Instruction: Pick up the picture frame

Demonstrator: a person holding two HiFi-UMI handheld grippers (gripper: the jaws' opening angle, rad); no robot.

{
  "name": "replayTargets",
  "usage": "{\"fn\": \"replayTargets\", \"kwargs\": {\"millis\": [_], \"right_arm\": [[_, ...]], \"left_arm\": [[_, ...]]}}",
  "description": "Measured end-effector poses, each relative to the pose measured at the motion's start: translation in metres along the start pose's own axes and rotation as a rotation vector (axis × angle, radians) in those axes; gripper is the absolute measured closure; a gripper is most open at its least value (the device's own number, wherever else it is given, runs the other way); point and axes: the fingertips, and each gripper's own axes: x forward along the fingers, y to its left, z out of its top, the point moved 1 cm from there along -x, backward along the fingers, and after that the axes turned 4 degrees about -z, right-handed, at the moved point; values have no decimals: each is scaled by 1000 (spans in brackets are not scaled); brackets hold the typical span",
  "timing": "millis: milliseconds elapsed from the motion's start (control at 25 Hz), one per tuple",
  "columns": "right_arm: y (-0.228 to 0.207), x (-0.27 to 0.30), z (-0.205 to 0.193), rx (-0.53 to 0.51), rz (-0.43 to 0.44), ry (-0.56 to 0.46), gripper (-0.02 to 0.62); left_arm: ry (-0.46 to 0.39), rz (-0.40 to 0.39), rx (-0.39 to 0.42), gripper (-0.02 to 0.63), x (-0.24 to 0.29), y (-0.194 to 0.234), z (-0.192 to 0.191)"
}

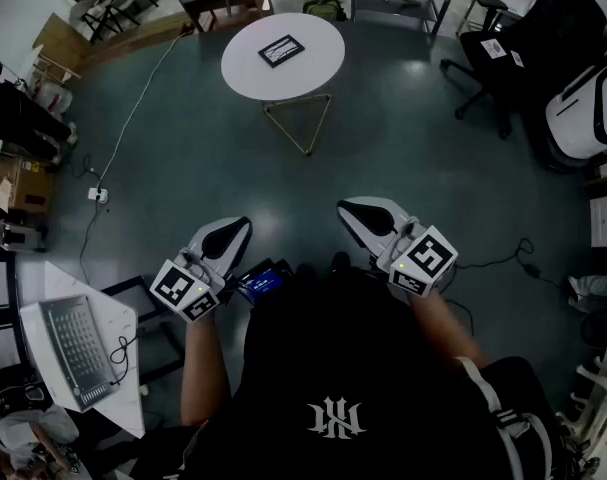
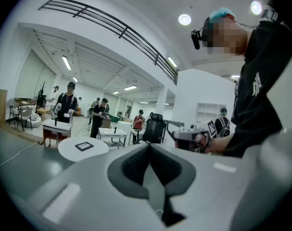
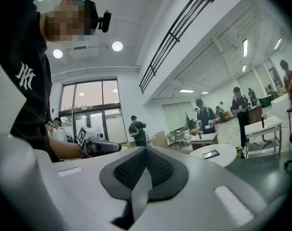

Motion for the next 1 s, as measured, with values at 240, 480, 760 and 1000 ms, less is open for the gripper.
{"fn": "replayTargets", "kwargs": {"millis": [240,480,760,1000], "right_arm": [[-12,-4,-5,-19,-13,2,600],[-30,-1,3,-9,-20,-28,600],[-44,-6,10,-3,16,-31,595],[-58,-1,10,5,22,-26,595]], "left_arm": [[9,-55,0,603,22,-9,-20],[13,-79,25,603,46,3,1],[12,-91,13,603,69,6,6],[17,-64,-3,603,71,12,6]]}}
